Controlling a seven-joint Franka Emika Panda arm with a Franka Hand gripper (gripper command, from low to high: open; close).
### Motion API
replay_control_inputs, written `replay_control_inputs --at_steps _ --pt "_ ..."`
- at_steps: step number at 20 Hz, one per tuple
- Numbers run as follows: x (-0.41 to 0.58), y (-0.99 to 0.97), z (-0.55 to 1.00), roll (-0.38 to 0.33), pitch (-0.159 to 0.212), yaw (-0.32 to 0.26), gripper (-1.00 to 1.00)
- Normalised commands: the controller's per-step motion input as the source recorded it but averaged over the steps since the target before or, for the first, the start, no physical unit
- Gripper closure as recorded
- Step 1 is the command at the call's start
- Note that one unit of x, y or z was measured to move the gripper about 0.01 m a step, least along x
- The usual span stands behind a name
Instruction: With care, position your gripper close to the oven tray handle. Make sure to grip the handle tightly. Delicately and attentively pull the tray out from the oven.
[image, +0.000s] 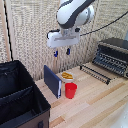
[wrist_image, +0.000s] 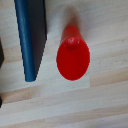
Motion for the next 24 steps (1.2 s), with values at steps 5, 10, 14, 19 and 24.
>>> replay_control_inputs --at_steps 5,10,14,19,24 --pt "0.035 -0.31 0.01 -0.298 -0.028 0.091 -1.00" --pt "0.000 -0.34 0.02 -0.315 -0.050 0.087 -1.00" --pt "-0.006 -0.38 0.01 -0.299 -0.066 0.093 -1.00" --pt "-0.006 -0.43 0.03 -0.289 -0.067 0.094 -1.00" --pt "-0.020 -0.47 0.05 -0.279 -0.071 0.082 -1.00"
